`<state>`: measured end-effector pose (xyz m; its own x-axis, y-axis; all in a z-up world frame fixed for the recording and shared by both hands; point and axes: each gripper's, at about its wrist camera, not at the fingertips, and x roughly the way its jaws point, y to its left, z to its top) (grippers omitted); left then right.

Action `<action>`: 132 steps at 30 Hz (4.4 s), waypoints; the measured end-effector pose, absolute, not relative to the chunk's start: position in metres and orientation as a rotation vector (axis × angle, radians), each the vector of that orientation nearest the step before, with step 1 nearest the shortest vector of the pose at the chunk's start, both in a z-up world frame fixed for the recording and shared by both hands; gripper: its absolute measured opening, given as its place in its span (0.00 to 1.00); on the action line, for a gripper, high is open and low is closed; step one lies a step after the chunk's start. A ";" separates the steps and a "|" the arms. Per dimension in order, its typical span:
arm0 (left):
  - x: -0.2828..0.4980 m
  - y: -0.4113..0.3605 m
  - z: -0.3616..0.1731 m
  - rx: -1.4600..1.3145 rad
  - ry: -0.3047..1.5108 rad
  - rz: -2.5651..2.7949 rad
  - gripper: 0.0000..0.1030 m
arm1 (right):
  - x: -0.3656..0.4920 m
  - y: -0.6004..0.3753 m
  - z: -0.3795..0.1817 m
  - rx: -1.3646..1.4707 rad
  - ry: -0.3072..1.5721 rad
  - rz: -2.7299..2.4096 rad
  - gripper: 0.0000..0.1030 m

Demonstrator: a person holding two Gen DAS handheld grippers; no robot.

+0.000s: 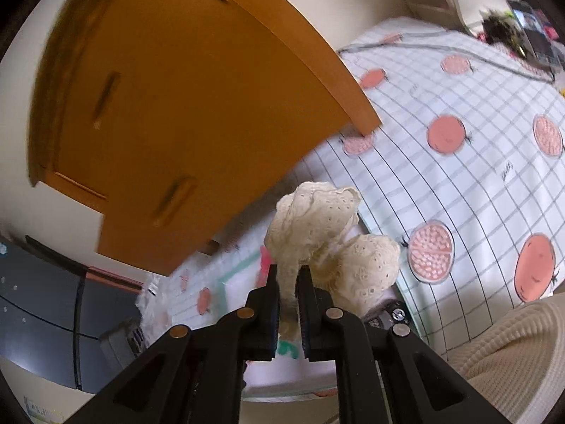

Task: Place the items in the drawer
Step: 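Carry the pink roller and lace cloth into the drawer and open both tools, then withdraw both open tools from the drawer back over the white tray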

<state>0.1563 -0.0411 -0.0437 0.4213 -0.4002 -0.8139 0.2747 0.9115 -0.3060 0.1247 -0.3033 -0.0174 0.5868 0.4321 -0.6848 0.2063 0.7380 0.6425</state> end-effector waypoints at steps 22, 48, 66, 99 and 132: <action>0.215 0.019 0.145 -0.064 0.627 -0.346 0.27 | 0.188 -0.264 0.186 0.535 0.660 0.334 0.10; 0.294 0.018 0.098 0.033 0.786 -0.244 0.39 | 0.286 -0.208 0.130 0.330 0.916 0.220 0.13; 0.298 0.038 0.088 -0.077 0.780 -0.177 0.75 | 0.271 -0.219 0.108 0.265 0.932 0.206 0.71; 0.206 0.050 0.078 -0.333 0.638 -0.172 1.00 | 0.194 -0.207 0.114 0.125 0.803 0.248 1.00; 0.193 0.034 -0.106 -0.289 1.208 -0.109 0.79 | 0.144 -0.262 -0.098 0.370 1.410 0.016 0.80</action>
<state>0.1925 0.0340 -0.1056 0.3553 -0.2363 -0.9044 -0.0701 0.9581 -0.2778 0.1443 -0.2620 -0.0983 0.1701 0.2287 -0.9585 0.2074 0.9426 0.2617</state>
